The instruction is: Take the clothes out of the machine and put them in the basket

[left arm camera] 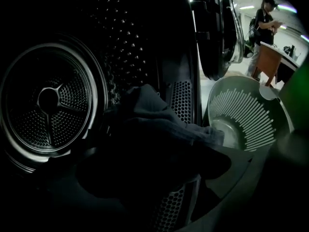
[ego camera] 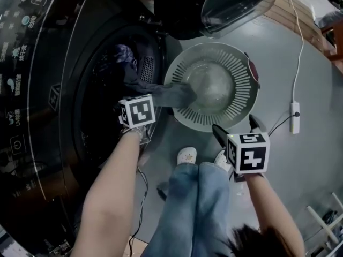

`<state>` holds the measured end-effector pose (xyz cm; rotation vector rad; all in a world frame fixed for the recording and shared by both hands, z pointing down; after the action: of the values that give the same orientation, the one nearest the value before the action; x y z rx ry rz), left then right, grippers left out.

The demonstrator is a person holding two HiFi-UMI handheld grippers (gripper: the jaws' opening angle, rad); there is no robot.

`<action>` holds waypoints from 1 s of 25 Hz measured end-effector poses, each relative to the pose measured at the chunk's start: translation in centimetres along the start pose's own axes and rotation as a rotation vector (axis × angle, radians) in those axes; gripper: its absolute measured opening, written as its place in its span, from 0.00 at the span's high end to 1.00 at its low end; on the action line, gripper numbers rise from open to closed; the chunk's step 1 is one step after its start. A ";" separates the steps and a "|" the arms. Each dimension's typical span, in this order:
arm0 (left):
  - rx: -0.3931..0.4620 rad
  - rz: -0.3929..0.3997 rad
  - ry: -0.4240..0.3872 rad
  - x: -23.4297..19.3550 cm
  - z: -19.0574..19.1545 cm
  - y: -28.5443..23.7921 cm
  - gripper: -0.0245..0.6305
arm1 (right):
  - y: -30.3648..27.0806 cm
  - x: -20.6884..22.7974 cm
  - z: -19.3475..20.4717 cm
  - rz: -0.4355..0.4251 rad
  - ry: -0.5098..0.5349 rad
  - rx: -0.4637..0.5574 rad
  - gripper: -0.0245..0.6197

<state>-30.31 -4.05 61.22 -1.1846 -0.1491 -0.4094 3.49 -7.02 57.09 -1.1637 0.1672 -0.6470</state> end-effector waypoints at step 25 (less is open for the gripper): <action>0.112 0.072 0.139 2.7 -0.9 7.3 0.87 | 2.3 0.4 -0.6 0.022 -0.040 0.062 0.29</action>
<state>-25.09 -3.24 55.39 -1.0443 -0.0086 -0.4139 4.44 -7.13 54.86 -1.1126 0.1247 -0.6055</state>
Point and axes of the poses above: the fingertips, and each gripper's own axes: y backward along the fingers, x to its right, z out of its underside, the point moved 3 cm from there along y, backward along the fingers, and after that the axes turned 2 degrees about -y, right-handed, at the moved point
